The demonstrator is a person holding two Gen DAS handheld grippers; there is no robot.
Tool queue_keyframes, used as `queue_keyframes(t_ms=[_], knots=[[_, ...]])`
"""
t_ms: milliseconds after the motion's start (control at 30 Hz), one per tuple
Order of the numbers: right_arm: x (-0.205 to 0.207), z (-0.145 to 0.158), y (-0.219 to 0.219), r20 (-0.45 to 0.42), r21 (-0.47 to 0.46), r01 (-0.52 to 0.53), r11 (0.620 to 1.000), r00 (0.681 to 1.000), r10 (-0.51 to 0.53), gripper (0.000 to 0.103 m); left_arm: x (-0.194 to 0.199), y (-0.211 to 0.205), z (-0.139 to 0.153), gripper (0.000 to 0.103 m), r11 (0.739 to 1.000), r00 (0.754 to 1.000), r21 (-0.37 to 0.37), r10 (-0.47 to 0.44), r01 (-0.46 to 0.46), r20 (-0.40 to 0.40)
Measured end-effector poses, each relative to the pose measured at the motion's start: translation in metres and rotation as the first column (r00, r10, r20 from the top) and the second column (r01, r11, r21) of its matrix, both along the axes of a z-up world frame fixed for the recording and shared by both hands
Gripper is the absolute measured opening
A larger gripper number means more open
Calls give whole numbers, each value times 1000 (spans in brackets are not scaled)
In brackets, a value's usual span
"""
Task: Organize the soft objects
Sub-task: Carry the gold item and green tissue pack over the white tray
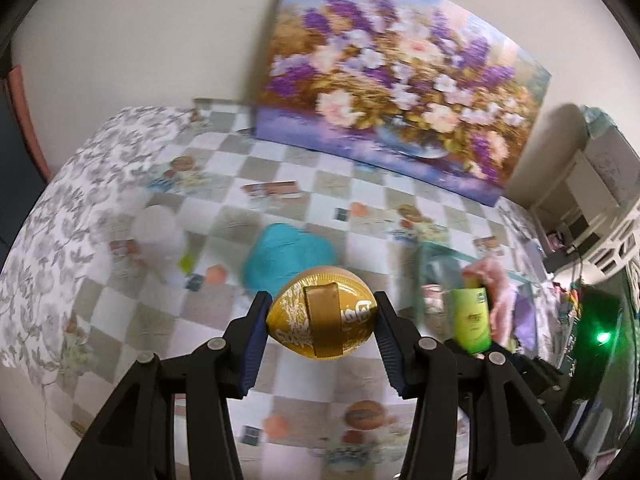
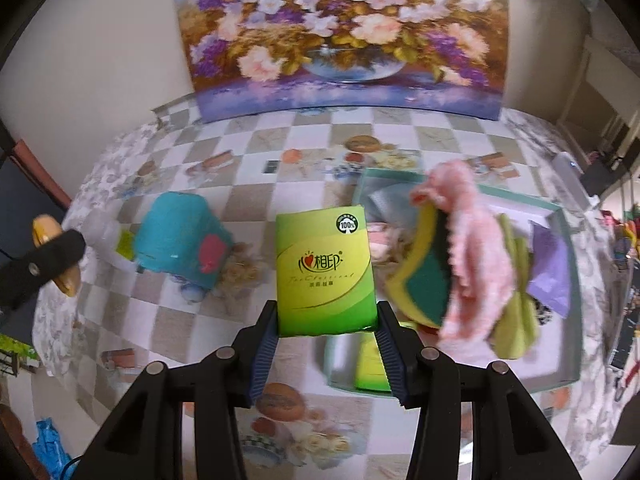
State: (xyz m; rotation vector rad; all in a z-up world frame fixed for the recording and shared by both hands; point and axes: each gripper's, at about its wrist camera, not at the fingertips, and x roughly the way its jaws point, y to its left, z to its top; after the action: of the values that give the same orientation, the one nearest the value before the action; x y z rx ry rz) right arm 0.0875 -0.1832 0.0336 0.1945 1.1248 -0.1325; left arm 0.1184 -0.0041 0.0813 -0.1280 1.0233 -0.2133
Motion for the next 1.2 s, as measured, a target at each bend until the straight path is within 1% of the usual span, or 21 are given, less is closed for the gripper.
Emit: queue_keyframes(t_ms=[100,200,233,333,433,467,500,567,667,733,800,900,1033,1200], knots=[[-1,-6,-15,-37,-42,27,999,999,-28,50,2,-32,1,52,999,999,-3,-40,40,-3],[-5,-9,-36,-48,-30,52,998,997,-53,50,1,-60,-2,52,997,997,-18,-77,76,-19],[-6,-10,-45,-50,-23,67,998,996,-68,50,0,-74,-7,52,995,995,-24,-97,97,-28],[-9,-13,-63,-64,-11,106,994,992,-106,51,-1,-98,-19,52,992,990,-36,-127,125,-54],[-12,-16,-85,-74,7,150,989,986,-149,51,-5,-117,-37,52,991,987,-60,-128,123,-92],[-13,-16,-88,-74,1,157,988,985,-157,51,-6,-122,-44,52,990,986,-80,-126,118,-108],[-14,-17,-92,-85,-31,161,986,983,-163,51,-6,-125,-50,53,988,984,-104,-123,110,-130],[-16,-20,-101,-99,-60,176,983,978,-182,51,-6,-130,-57,53,988,981,-112,-126,110,-145],[-21,-25,-121,-107,-13,218,976,970,-218,51,-6,-135,-63,52,990,981,-93,-119,106,-150],[-25,-28,-133,-117,-13,246,969,962,-246,51,-5,-136,-65,52,990,981,-94,-115,102,-154],[-28,-30,-140,-122,-9,264,965,957,-263,51,-4,-143,-69,53,991,980,-78,-122,111,-154],[-33,-31,-150,-123,4,290,957,950,-287,51,-5,-153,-80,53,987,973,-76,-151,140,-173],[-34,-30,-155,-118,-3,301,954,947,-300,51,-9,-164,-94,53,983,964,-17,-184,185,-189],[-32,-30,-152,-122,-15,287,958,950,-287,51,-9,-165,-103,53,980,959,-14,-198,199,-204]])
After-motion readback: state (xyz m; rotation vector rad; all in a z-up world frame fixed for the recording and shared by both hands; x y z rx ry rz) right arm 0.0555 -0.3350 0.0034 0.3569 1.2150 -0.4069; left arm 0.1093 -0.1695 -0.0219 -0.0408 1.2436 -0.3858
